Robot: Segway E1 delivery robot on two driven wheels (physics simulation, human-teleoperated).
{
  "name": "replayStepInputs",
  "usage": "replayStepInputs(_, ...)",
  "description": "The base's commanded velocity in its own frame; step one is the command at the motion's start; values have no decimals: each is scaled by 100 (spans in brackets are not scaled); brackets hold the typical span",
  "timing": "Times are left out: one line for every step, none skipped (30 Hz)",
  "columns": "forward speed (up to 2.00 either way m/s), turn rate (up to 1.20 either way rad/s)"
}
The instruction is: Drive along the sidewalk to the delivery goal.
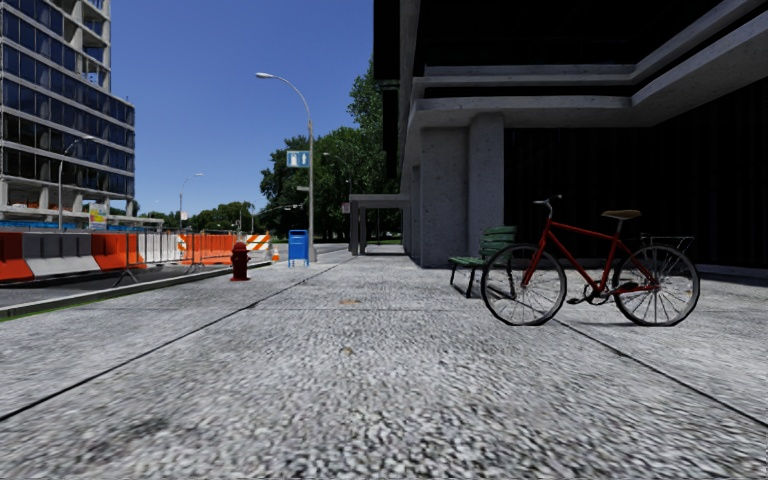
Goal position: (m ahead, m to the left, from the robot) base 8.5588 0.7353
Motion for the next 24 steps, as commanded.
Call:
replayStepInputs(200,32)
replayStepInputs(200,32)
replayStepInputs(200,32)
replayStepInputs(200,32)
replayStepInputs(200,33)
replayStepInputs(200,33)
replayStepInputs(200,33)
replayStepInputs(200,33)
replayStepInputs(200,33)
replayStepInputs(200,33)
replayStepInputs(200,33)
replayStepInputs(200,33)
replayStepInputs(200,33)
replayStepInputs(200,33)
replayStepInputs(200,0)
replayStepInputs(200,0)
replayStepInputs(200,0)
replayStepInputs(200,0)
replayStepInputs(200,0)
replayStepInputs(200,0)
replayStepInputs(200,0)
replayStepInputs(200,0)
replayStepInputs(200,0)
replayStepInputs(200,0)
